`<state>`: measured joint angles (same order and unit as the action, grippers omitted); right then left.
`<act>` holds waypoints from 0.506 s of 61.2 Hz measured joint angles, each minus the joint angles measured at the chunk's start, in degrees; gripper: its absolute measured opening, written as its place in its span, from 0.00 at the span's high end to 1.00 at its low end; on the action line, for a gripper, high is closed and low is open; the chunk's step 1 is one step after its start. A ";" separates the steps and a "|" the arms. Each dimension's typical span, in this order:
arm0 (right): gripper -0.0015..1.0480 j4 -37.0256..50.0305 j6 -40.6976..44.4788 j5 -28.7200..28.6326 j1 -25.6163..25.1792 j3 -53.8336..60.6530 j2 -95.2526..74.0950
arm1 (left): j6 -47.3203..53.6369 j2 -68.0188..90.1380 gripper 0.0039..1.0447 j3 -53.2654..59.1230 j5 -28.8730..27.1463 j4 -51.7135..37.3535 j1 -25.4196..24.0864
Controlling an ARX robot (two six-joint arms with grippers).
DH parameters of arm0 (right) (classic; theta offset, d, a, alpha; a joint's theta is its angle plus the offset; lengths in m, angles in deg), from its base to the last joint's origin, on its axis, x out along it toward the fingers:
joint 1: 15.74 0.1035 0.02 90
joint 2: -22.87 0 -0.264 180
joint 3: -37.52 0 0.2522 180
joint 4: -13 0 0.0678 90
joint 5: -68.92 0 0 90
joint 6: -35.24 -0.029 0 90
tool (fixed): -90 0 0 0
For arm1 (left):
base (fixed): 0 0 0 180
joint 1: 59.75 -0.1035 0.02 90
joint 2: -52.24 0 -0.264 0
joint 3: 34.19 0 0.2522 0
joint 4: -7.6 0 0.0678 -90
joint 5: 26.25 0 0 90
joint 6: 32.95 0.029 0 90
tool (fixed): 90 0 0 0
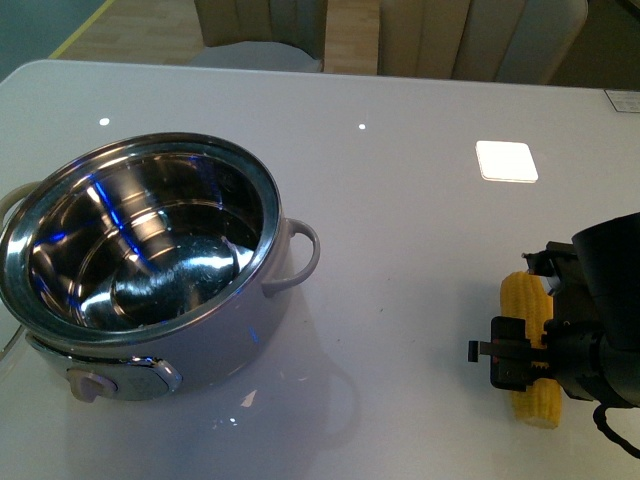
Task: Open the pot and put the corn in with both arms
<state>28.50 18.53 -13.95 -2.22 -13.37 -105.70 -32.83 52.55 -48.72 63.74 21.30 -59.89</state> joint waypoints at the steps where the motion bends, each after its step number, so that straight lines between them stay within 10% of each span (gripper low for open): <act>1: 0.50 -0.04 0.02 -0.13 0.02 0.00 0.00 | 0.00 0.00 0.06 0.00 0.00 0.00 0.00; 14: 0.71 -2.01 1.31 -1.49 0.68 1.81 2.47 | 0.00 0.00 0.06 0.00 0.00 0.00 0.00; 31: 0.72 -6.86 1.31 -6.58 2.47 7.54 17.59 | 0.00 0.00 0.06 0.00 0.00 0.00 0.00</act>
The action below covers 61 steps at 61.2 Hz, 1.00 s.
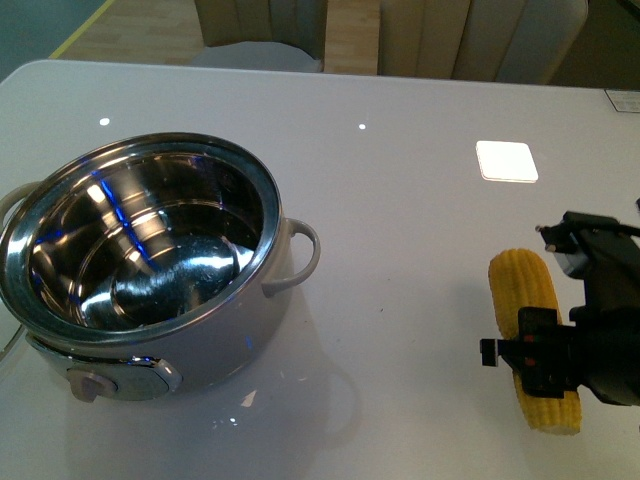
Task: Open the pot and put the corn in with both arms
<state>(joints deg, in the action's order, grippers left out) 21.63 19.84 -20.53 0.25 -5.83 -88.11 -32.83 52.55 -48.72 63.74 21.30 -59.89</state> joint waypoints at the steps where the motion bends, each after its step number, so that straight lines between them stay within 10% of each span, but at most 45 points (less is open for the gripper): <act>1: 0.72 -0.35 0.00 -0.09 0.17 0.15 0.79 | 0.00 0.00 0.06 0.00 0.00 0.00 0.00; 27: 0.65 -15.21 -0.92 -2.93 12.85 0.50 29.22 | 0.00 0.00 0.06 0.00 0.00 0.00 0.00; 61: 0.64 -25.66 -12.63 -2.34 24.74 -29.83 12.37 | 0.00 0.00 0.06 0.00 0.00 0.00 0.00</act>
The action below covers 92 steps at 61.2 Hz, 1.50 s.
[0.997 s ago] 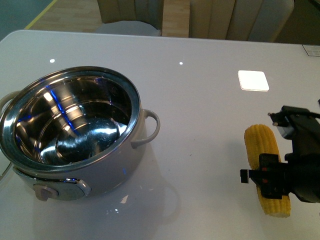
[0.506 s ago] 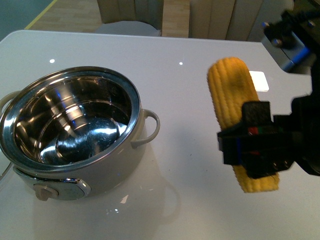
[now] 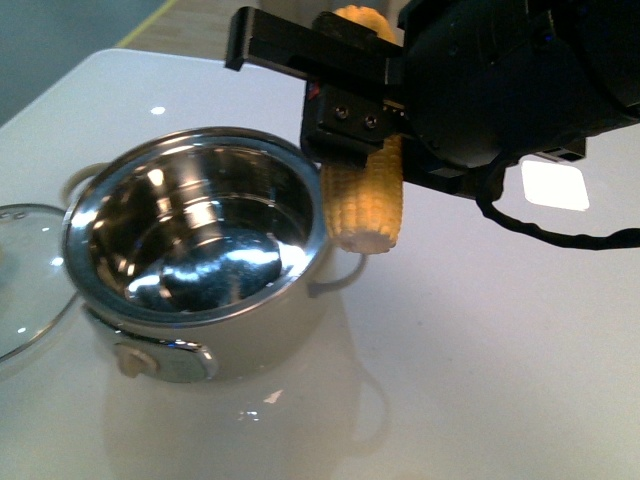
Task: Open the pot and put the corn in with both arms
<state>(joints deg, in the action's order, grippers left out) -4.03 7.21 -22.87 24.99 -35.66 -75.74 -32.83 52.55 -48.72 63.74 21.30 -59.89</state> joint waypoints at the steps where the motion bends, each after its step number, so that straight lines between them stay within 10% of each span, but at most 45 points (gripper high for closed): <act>1: 0.64 -0.44 -0.28 0.07 0.39 -1.20 -0.90 | 0.00 0.00 0.06 0.00 0.00 0.00 0.00; 59: 0.58 -15.63 -8.39 5.84 7.15 -30.77 -26.67 | 0.00 0.00 0.06 0.00 0.00 0.02 0.00; 80: 0.08 -15.34 -8.68 6.43 7.17 -31.19 -27.47 | 0.00 0.00 0.06 0.00 0.00 0.02 0.00; 92: 0.08 -11.37 -11.45 4.24 6.75 -26.75 -25.57 | 0.00 0.00 0.06 0.00 0.00 0.02 0.00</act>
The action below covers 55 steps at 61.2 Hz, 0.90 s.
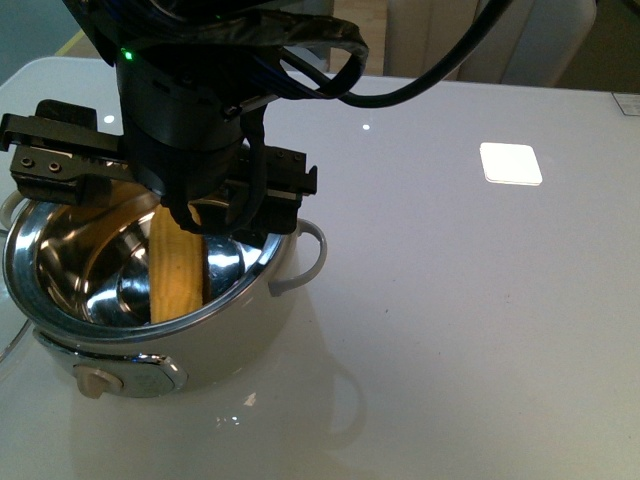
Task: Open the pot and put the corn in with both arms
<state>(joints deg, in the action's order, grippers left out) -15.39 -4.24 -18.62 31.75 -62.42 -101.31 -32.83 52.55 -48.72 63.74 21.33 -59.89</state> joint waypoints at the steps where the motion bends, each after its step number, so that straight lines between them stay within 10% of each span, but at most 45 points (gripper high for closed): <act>1: 0.08 0.79 -0.74 -0.61 -0.26 0.90 0.74 | 0.00 0.00 0.06 0.00 0.02 0.00 0.00; 31: 0.08 13.14 -8.87 -5.62 -13.81 21.99 27.45 | 0.00 0.00 0.06 0.00 0.00 0.00 0.00; 55: 0.08 13.46 9.64 -3.13 -28.81 47.32 59.04 | 0.00 0.00 0.06 0.00 0.00 0.00 0.00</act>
<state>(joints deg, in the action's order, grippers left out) -1.93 5.40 -21.75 2.94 -15.10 -42.27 -32.83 52.55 -48.72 63.74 21.33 -59.89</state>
